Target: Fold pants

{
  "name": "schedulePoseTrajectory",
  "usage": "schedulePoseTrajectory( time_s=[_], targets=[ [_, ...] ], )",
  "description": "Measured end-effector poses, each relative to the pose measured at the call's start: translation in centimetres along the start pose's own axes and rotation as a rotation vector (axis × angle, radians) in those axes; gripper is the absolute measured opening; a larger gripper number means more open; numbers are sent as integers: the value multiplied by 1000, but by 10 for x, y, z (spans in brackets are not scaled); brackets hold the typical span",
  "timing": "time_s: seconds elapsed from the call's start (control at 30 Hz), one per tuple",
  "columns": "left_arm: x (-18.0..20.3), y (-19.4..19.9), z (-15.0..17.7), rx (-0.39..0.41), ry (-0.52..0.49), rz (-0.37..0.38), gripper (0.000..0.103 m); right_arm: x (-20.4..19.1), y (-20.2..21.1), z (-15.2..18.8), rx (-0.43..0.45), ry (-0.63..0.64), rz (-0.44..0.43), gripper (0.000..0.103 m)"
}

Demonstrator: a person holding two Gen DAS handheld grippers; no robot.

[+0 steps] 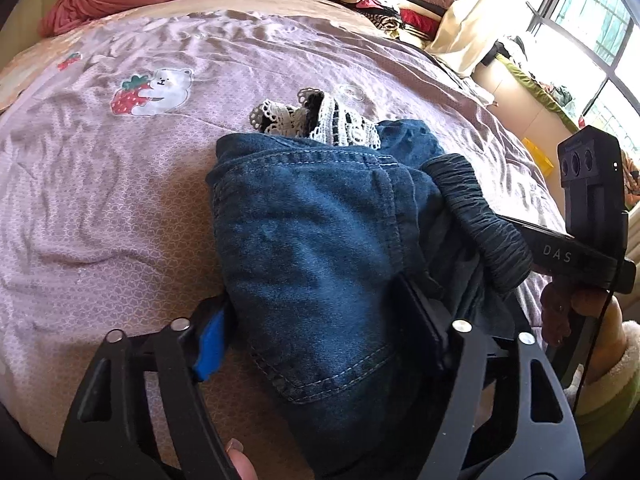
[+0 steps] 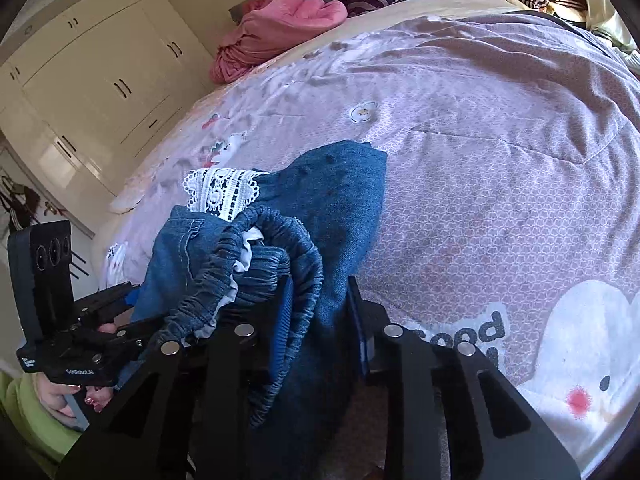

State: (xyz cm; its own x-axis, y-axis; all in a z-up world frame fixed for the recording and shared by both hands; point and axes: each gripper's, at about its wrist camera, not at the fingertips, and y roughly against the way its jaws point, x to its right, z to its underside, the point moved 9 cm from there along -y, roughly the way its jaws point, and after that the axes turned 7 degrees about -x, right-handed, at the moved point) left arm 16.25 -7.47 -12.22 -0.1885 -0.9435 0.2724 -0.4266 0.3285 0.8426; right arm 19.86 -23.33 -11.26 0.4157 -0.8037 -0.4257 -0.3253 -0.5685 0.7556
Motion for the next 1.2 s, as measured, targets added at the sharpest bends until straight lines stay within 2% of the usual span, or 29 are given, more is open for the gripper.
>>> schedulePoseTrajectory(
  time_s=[0.03, 0.13, 0.23, 0.4, 0.8, 1.2],
  targets=[
    [2, 1, 0, 5, -3, 2, 49, -3, 2, 0, 9, 8, 1, 14],
    [7, 6, -3, 23, -12, 3, 32, -16, 9, -2, 46, 54, 36, 10],
    [10, 16, -6, 47, -26, 3, 25, -30, 19, -6, 82, 93, 48, 10],
    [9, 34, -16, 96, -32, -5, 23, -52, 30, -21, 113, 160, 69, 10],
    [-21, 61, -74, 200, -16, -76, 23, -89, 23, -87, 172, 232, 75, 10],
    [-50, 52, -114, 234, 0, -108, 23, -86, -10, -134, 153, 230, 93, 10]
  ],
)
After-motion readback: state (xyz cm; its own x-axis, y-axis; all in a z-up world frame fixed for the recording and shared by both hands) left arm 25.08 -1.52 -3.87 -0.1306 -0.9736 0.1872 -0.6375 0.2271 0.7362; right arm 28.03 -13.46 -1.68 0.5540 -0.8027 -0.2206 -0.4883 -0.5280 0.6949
